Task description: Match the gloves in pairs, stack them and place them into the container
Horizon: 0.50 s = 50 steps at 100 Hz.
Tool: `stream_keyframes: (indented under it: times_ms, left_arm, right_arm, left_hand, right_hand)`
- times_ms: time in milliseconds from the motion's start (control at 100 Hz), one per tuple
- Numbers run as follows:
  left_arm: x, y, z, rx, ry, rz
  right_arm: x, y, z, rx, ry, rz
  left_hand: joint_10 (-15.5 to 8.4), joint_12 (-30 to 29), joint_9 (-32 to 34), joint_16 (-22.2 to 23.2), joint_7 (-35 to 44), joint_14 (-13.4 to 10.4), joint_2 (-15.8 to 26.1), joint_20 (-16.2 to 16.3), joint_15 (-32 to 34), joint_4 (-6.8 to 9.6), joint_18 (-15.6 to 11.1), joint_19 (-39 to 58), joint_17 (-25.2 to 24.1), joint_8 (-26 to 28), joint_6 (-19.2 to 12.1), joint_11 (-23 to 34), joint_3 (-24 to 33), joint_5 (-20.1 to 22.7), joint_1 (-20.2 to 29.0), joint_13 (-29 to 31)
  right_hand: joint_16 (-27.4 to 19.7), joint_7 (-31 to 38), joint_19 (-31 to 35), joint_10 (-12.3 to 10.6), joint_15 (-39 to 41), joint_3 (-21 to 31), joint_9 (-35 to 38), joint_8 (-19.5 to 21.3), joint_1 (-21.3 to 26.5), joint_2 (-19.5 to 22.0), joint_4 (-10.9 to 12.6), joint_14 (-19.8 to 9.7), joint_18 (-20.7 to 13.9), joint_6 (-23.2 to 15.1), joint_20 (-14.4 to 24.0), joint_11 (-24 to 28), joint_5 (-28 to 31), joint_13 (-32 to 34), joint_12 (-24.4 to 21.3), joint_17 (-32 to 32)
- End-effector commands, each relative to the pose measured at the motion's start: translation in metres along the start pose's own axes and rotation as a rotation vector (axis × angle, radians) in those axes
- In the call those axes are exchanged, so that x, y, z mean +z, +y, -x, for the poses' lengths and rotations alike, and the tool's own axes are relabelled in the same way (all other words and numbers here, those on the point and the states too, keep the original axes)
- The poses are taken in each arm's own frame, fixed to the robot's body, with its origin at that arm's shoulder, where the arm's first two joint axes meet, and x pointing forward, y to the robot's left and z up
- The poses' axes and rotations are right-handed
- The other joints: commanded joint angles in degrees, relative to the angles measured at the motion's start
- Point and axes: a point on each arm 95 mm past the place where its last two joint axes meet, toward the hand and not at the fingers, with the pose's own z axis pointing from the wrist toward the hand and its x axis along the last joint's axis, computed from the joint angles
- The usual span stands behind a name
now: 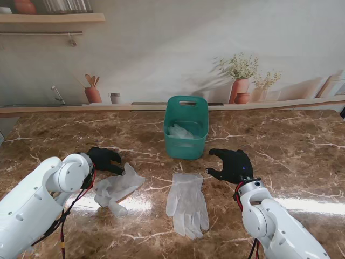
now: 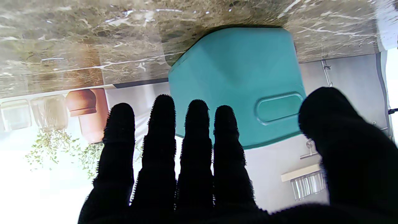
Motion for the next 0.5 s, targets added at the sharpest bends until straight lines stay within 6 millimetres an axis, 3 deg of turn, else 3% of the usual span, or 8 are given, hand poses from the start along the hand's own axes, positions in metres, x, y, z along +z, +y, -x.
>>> stream_keyframes:
  times_ms: [0,110,210,250,300,350,400,490]
  left_arm:
    - [0.006,0.003,0.000,-0.020,-0.010,0.019]
    - [0.016,0.007,-0.003,-0.023,-0.008,0.021]
    - [0.023,0.010,-0.007,-0.029,0.001,0.019]
    - [0.025,0.011,-0.008,-0.028,0.005,0.018]
    - [0.028,0.013,-0.010,-0.029,0.013,0.018]
    - [0.030,0.014,-0.011,-0.036,0.025,0.023]
    - [0.032,0.016,-0.013,-0.050,0.037,0.018]
    - [0.032,0.019,-0.015,-0.056,0.054,0.008]
  right_arm:
    - [-0.004,-0.009,0.001,0.008,-0.007,-0.030]
    - [-0.003,-0.009,0.000,0.012,-0.006,-0.025]
    - [-0.002,-0.008,0.000,0.012,-0.004,-0.020]
    - [-0.002,-0.008,0.000,0.012,-0.004,-0.019]
    - [-0.002,-0.008,0.000,0.011,-0.005,-0.017]
    - [-0.002,-0.008,0.000,0.011,-0.005,-0.017]
    - [-0.002,-0.008,0.000,0.009,-0.005,-0.017]
    - [-0.003,-0.008,-0.001,0.008,-0.006,-0.018]
  left_hand:
    - [0.2,0.6,-0.9,0.5,-0.8,0.3,1.3,-0.7,-1.0,1.60,-1.2,-2.1,0.1,0.2,0.9,0.3,-2.1,1.0,-0.1,-2.6]
    - [-0.7,0.8,-1.0,0.7,-0.2,0.2,1.2,-0.5,-0.8,1.80,-1.3,-1.8,0.1,0.6,-0.5,0.6,-2.7,0.5,0.5,-2.2]
    - [-1.4,1.6,-0.6,1.4,6.3,0.3,0.7,0.2,-0.6,2.12,-1.4,-1.1,-0.2,5.6,-4.1,1.1,-3.2,0.9,2.3,-1.8]
    - [-1.7,1.9,0.0,1.6,10.0,0.3,0.0,0.6,-0.4,2.12,-1.5,-0.9,-0.2,8.7,-6.1,1.5,-1.1,1.7,3.7,-1.3]
    - [-1.9,2.3,1.0,1.8,16.0,0.3,-2.3,1.6,-0.1,0.84,-1.6,-0.8,-0.2,14.3,-9.5,1.9,9.7,5.2,2.3,-0.8]
    - [-2.5,2.5,1.9,1.8,20.0,0.1,-4.4,1.6,0.1,-2.04,-2.0,-0.7,-0.2,16.9,-14.0,2.1,8.0,7.8,8.5,-0.5]
    - [-2.7,2.6,3.0,2.0,24.7,-0.1,-5.4,1.9,0.4,-1.43,-2.3,-0.5,-0.1,16.9,-16.8,2.6,5.4,11.6,14.5,0.0]
    - [-4.0,2.9,5.5,2.5,29.8,-0.3,-4.8,2.8,1.2,-1.79,-2.5,0.0,-0.1,15.2,-19.2,3.5,8.7,15.5,16.6,1.3]
  right_hand:
    - [-1.3,0.7,1.0,0.3,0.1,1.0,0.6,-0.7,-2.1,-0.2,1.8,0.0,0.4,-0.8,-0.2,-0.2,0.7,0.2,-0.6,0.3]
    - [-1.2,0.7,1.1,0.3,0.1,1.2,0.7,-0.8,-2.1,-0.3,1.8,0.0,0.5,-0.9,-0.1,-0.2,0.6,0.3,-0.5,0.2]
    - [-1.1,0.7,1.1,0.3,0.1,1.3,0.8,-0.9,-2.1,-0.3,1.8,0.0,0.4,-0.9,-0.1,-0.2,0.6,0.3,-0.4,0.2]
    - [-1.1,0.7,1.1,0.3,0.1,1.4,0.8,-0.9,-2.1,-0.3,1.8,-0.1,0.4,-0.9,-0.2,-0.2,0.5,0.3,-0.4,0.2]
    - [-1.1,0.7,1.1,0.3,0.1,1.5,0.8,-0.9,-2.1,-0.3,1.7,-0.1,0.5,-1.0,-0.2,-0.2,0.6,0.3,-0.3,0.2]
    - [-1.1,0.7,1.1,0.3,0.1,1.6,0.9,-1.0,-2.1,-0.3,1.7,0.0,0.4,-1.0,-0.2,-0.1,0.6,0.3,-0.3,0.1]
    - [-1.0,0.7,1.1,0.3,0.1,1.7,0.9,-1.0,-2.1,-0.2,1.8,0.0,0.4,-0.9,-0.2,-0.1,0.5,0.3,-0.3,0.1]
    - [-1.0,0.8,1.0,0.4,0.2,1.9,1.2,-1.0,-2.1,-0.1,1.8,0.0,0.4,-1.0,-0.2,0.0,0.6,0.4,-0.2,0.1]
